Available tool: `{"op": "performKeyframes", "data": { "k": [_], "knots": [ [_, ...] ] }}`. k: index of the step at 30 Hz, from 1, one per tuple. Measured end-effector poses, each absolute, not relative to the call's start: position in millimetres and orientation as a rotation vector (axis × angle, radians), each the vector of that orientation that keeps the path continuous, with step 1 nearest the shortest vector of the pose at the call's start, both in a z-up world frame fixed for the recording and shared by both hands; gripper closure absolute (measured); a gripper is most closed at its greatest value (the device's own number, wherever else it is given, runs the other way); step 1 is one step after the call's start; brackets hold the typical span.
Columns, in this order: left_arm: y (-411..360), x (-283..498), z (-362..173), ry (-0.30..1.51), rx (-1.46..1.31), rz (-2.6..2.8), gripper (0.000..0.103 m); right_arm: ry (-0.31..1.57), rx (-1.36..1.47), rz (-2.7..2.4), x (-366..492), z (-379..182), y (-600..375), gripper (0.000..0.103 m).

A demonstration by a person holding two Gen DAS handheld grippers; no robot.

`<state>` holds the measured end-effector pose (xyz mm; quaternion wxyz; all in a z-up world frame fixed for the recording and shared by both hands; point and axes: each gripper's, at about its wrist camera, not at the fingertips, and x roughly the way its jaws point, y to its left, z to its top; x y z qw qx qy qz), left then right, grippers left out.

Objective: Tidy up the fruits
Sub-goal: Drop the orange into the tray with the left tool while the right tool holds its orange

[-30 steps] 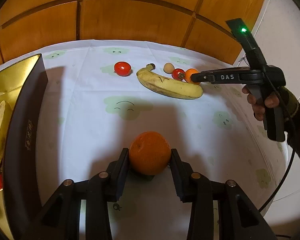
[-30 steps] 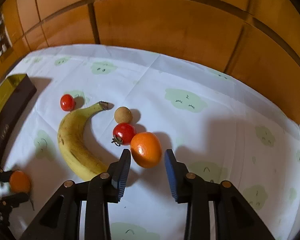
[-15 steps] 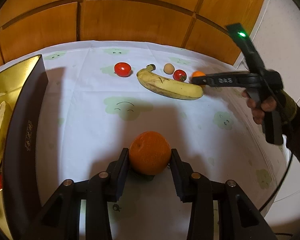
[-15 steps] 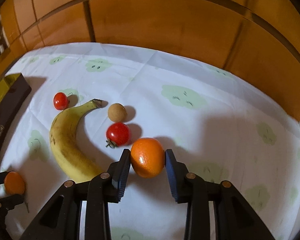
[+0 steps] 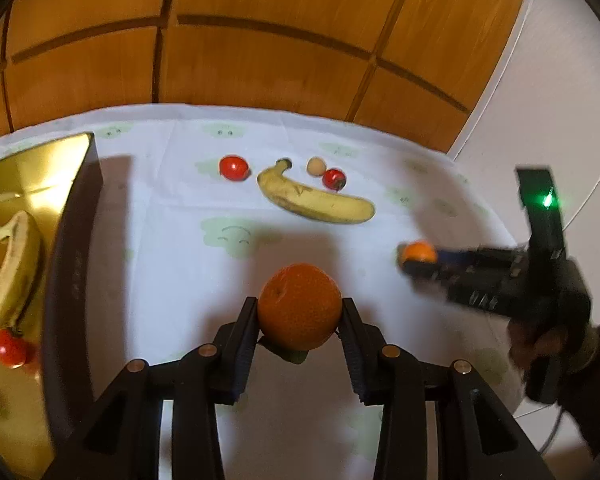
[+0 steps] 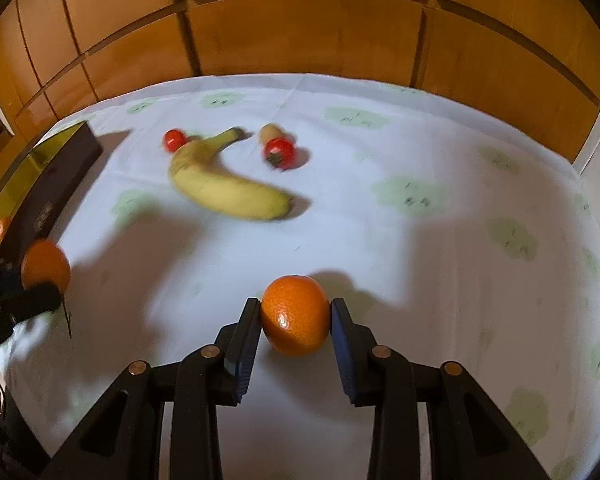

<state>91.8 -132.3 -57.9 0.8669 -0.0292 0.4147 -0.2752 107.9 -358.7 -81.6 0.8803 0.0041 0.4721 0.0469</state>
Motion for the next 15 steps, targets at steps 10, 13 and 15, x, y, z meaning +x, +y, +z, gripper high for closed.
{"op": "performKeyframes", "data": {
  "k": [10, 13, 15],
  "knots": [
    [-87, 71, -11, 0.804, -0.128, -0.497, 0.063, 0.979, 0.009, 0.054, 108, -84, -344, 0.068],
    [-61, 72, 1, 0.783, -0.152, -0.439, 0.063, 0.99, 0.006, 0.047, 108, -87, -342, 0.068],
    [-42, 73, 4, 0.787, -0.178, -0.396, 0.063, 0.994, -0.001, 0.039, 108, -89, -341, 0.068]
  ]
}}
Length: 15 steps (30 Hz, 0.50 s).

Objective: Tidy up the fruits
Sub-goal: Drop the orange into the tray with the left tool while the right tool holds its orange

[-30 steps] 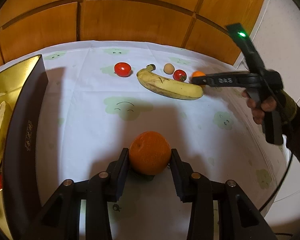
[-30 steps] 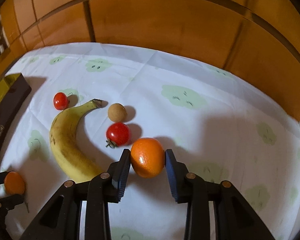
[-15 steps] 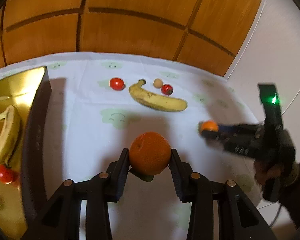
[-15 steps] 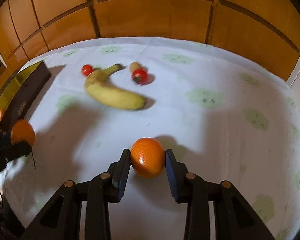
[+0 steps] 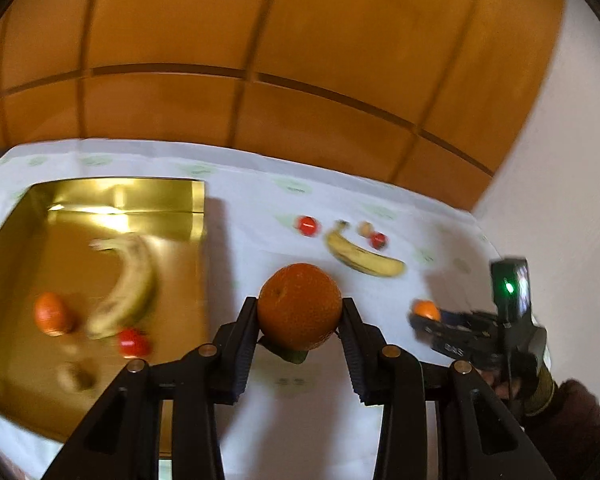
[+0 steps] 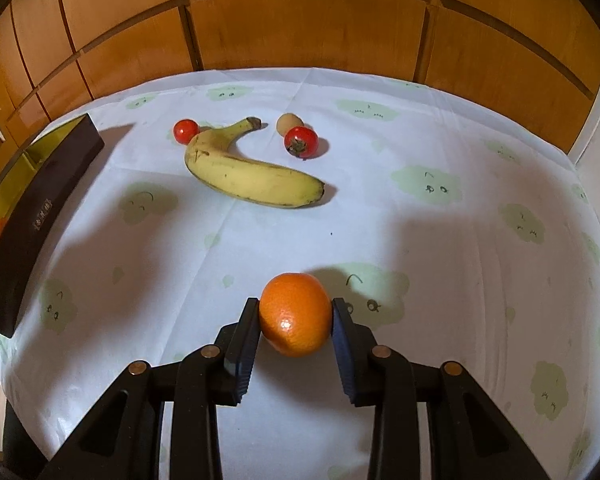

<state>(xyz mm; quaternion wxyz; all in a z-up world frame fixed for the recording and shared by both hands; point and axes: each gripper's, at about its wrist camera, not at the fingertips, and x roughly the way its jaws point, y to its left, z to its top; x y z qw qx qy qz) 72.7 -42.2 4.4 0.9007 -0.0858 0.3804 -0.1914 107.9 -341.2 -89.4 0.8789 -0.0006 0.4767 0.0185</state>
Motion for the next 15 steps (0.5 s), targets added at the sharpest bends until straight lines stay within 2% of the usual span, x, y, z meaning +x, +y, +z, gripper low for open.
{"op": "performKeyframes", "data": {
  "k": [8, 15],
  "knots": [
    [31, 61, -12, 0.824, -0.228, -0.244, 0.063, 0.993, -0.003, 0.017, 108, -90, -340, 0.068],
    [47, 63, -42, 0.9, -0.228, -0.164, 0.062, 0.995, -0.001, 0.001, 107, -90, -339, 0.068]
  ]
}}
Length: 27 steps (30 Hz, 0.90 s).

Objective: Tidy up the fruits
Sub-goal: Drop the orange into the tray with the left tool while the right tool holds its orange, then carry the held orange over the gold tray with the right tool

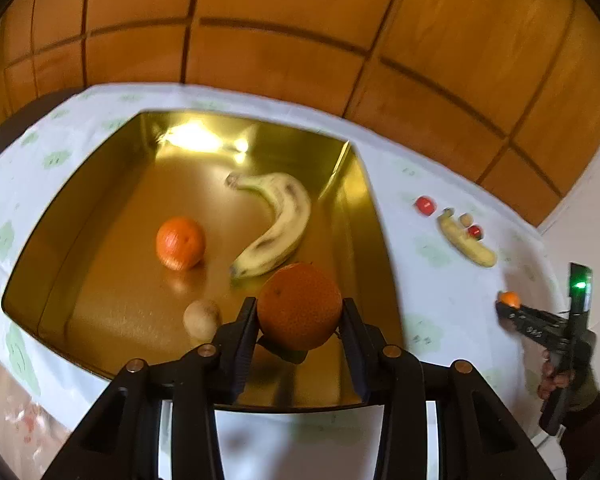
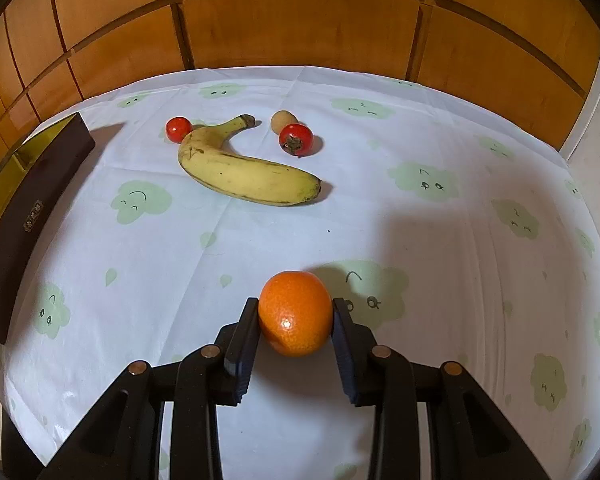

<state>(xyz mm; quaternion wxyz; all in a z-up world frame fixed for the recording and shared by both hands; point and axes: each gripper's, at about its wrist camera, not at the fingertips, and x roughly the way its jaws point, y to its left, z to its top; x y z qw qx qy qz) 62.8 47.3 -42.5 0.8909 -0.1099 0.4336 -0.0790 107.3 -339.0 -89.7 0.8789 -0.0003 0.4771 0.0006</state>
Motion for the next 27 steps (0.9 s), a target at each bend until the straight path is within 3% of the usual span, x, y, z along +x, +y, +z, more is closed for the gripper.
{"op": "performKeyframes", "data": {
  "k": [6, 10, 27],
  "knots": [
    [47, 66, -56, 0.932, -0.221, -0.141, 0.062, 1.001, -0.003, -0.003, 109, -89, -338, 0.068],
    [47, 65, -53, 0.912, -0.213, -0.123, 0.049, 1.001, 0.0, -0.007, 109, -90, -338, 0.068],
    [51, 44, -15, 0.801, -0.204, -0.044, 0.041, 0.993, -0.02, 0.011, 103, -84, -324, 0.068]
  ]
}}
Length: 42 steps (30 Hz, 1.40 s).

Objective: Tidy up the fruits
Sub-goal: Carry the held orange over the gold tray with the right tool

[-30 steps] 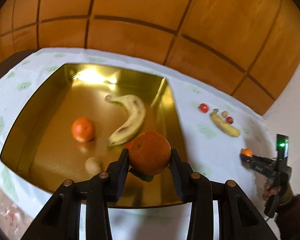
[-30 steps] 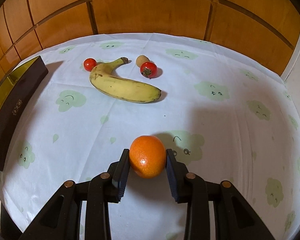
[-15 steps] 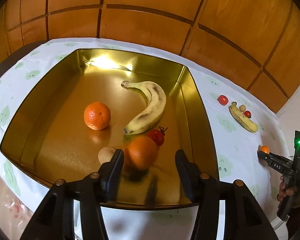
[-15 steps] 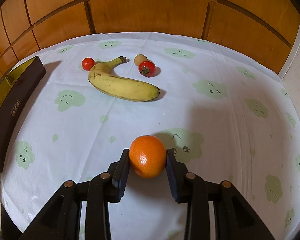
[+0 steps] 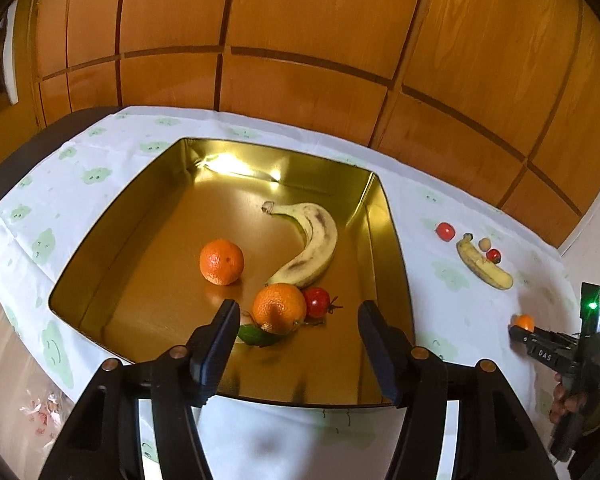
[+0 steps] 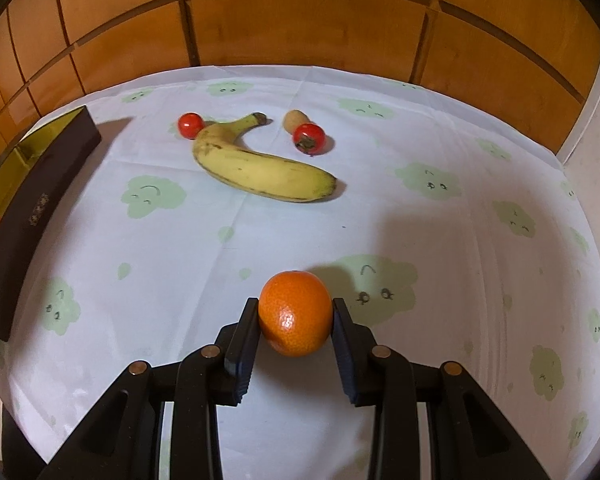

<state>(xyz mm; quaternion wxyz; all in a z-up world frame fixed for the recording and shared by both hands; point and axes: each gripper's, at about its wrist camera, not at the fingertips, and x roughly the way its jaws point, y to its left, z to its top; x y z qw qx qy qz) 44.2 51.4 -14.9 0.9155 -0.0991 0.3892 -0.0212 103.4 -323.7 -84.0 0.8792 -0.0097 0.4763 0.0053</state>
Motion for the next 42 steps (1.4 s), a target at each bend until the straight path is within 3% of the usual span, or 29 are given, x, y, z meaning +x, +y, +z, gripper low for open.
{"op": "performKeyframes", "data": {
  "k": [42],
  "knots": [
    [80, 23, -15, 0.809, -0.24, 0.034, 0.035, 0.86, -0.121, 0.484, 72, -16, -134, 0.068]
  ]
}}
